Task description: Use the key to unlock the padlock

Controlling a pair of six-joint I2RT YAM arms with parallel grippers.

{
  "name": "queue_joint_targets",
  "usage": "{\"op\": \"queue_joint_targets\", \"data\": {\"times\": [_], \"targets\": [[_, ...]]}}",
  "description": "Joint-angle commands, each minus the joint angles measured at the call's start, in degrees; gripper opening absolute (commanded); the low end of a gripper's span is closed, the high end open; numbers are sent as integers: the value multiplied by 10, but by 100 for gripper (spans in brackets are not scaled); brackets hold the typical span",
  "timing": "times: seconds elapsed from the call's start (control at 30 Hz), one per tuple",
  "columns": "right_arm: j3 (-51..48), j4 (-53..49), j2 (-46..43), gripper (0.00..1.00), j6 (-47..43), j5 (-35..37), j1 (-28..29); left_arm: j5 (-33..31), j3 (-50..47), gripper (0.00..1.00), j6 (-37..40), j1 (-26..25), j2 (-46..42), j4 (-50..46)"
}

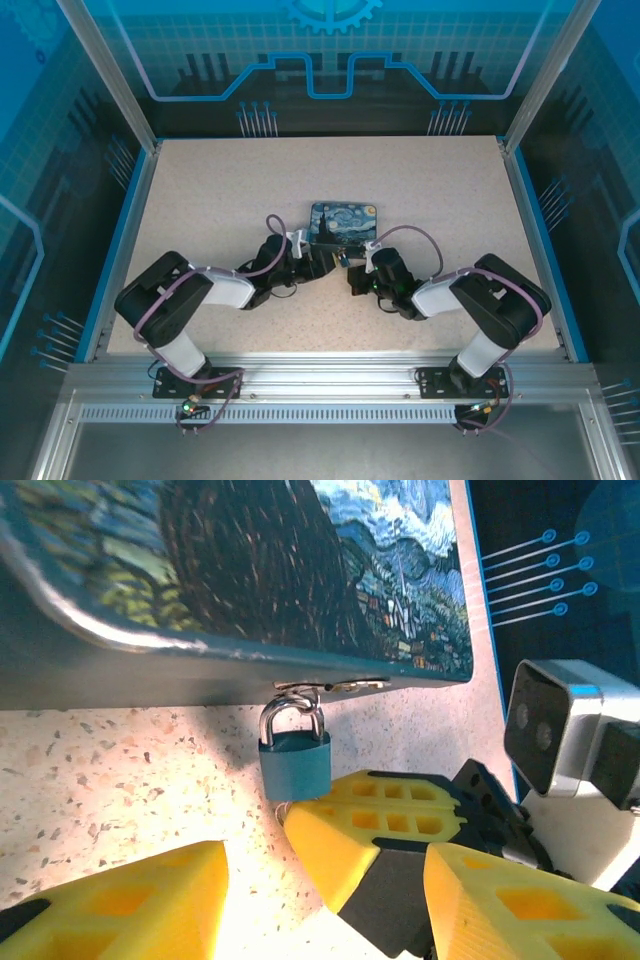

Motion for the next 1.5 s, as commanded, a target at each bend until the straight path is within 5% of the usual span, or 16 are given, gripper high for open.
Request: {"op": "queue_joint_targets", "data": {"times": [0.0, 0.43, 1.47], "targets": [[9, -24, -29, 0, 47, -1, 9, -17, -8, 55, -25, 2, -12, 39], [82, -184, -43, 0, 139, -62, 3, -19, -1, 51, -89, 2, 62, 116], [102, -184, -32, 0, 203, -100, 1, -18, 23, 42, -196, -10, 192, 263]]}}
